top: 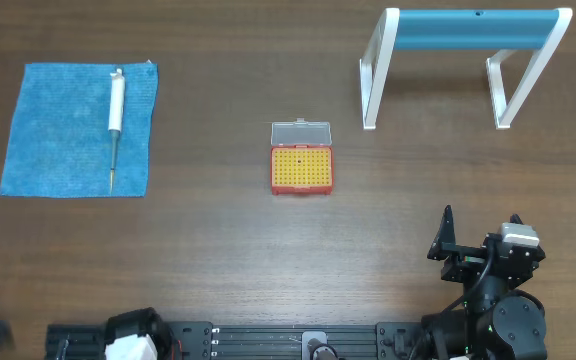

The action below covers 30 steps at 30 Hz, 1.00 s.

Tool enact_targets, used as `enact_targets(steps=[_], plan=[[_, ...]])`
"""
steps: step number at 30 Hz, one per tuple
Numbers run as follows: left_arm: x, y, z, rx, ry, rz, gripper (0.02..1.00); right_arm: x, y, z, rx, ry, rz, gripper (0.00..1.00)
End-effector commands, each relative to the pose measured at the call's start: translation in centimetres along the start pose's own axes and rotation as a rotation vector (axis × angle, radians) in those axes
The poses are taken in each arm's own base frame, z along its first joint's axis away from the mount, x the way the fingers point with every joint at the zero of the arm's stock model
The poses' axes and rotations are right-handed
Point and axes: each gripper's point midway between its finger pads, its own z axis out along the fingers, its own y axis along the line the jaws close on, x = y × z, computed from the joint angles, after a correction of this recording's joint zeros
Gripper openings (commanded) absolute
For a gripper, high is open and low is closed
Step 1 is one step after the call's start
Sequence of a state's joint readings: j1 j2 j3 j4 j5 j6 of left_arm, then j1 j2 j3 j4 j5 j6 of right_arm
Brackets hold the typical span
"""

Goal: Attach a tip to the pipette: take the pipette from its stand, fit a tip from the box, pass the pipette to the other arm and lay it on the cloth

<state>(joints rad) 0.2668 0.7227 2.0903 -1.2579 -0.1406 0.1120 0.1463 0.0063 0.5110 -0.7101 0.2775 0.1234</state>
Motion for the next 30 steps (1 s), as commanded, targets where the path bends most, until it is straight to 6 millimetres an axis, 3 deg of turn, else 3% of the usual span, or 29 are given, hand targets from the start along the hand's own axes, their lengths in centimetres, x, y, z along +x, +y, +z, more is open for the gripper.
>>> enact_targets(steps=[1,3,8,14,17,20,25,30], plan=[[5.5,-3.2,-2.9,0.174,0.022,-0.051,0.998,0.1,0.1,0.0,-0.003,-0.002,0.016,0.976],[7.7,-3.9,-2.1,0.192,0.028,-0.06,0.998,0.1,0.1,0.0,-0.003,-0.002,0.016,0.976],[13.0,-6.7,2.9,0.277,0.02,-0.14,0.998,0.1,0.1,0.0,-0.003,-0.002,0.016,0.976],[17.3,-10.2,7.9,0.412,-0.121,-0.194,0.998,0.1,0.1,0.0,-0.003,-0.002,0.016,0.976],[19.2,-10.9,8.3,0.425,-0.184,-0.2,1.0,0.1,0.1,0.0,-0.003,-0.002,0.016,0.976],[22.3,-11.3,9.0,0.419,-0.217,-0.201,0.998,0.1,0.1,0.0,-0.003,-0.002,0.016,0.976],[28.3,-11.8,11.8,0.364,-0.162,-0.205,0.998,0.1,0.1,0.0,-0.003,-0.002,0.016,0.976],[33.4,-12.3,13.1,0.34,-0.107,-0.203,1.0,0.1,0.1,0.0,-0.003,-0.002,0.016,0.976]])
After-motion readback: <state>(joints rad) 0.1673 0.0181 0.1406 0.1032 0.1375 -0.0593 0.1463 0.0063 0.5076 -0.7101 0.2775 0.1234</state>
